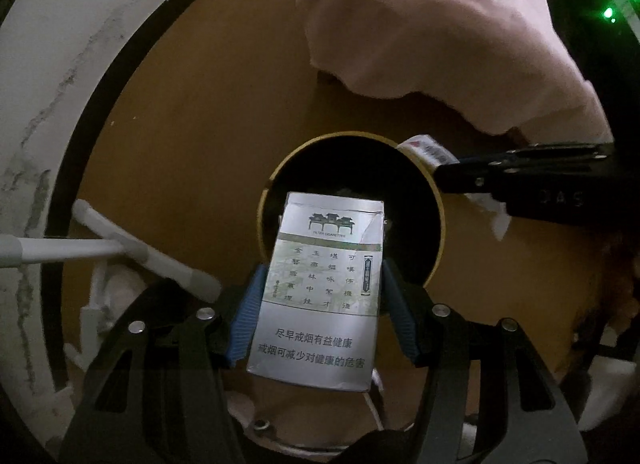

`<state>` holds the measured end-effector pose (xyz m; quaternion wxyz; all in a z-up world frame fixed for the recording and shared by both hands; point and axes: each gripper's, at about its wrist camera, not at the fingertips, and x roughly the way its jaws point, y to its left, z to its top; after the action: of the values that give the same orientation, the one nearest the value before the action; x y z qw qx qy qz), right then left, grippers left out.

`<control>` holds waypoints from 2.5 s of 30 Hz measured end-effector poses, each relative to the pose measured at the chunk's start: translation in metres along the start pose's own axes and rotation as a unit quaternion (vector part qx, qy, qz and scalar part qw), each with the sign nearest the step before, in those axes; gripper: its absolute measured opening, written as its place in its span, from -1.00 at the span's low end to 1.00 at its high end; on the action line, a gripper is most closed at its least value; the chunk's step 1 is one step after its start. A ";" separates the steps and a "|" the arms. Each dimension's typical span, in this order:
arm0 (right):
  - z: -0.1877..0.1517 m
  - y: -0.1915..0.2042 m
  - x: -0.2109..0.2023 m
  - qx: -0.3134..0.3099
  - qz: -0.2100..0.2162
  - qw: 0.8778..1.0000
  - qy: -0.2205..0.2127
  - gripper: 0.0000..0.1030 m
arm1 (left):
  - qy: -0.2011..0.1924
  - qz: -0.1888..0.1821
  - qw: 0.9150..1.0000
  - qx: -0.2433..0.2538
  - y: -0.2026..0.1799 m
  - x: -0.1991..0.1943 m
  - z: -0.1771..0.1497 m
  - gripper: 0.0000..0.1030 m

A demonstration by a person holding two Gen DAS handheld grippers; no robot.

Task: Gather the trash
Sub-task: 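Carry the cigarette pack and tube over the bin and open both tools, then swing both open tools back toward the desk, then grasp the small white bottle cap with the left tool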

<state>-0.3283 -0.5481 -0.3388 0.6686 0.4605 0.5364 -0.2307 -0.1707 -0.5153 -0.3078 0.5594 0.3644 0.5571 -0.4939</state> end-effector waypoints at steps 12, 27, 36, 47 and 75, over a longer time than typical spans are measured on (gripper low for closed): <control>-0.008 -0.010 -0.138 0.045 -0.108 0.966 -0.230 0.87 | -0.246 -0.002 0.969 0.005 -0.031 -0.165 -0.028 0.74; -0.094 0.205 -0.286 -0.142 -0.090 0.845 -0.509 0.87 | -0.491 0.057 0.862 -0.110 0.078 -0.397 -0.181 0.87; -0.091 0.385 -0.200 -0.317 -0.016 0.871 -0.376 0.87 | -0.344 0.302 0.799 -0.390 0.287 -0.383 -0.352 0.87; -0.112 0.540 -0.103 -0.448 -0.019 0.856 -0.259 0.87 | -0.264 0.284 0.818 -0.424 0.408 -0.363 -0.404 0.86; -0.068 0.579 -0.075 -0.398 0.001 0.889 -0.226 -0.45 | -0.269 0.248 0.856 -0.365 0.433 -0.355 -0.325 -0.44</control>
<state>0.0778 -0.2317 -0.0559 0.8993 0.0913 0.4170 -0.0951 0.1975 -0.0451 -0.0573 0.8845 0.1129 0.4159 -0.1786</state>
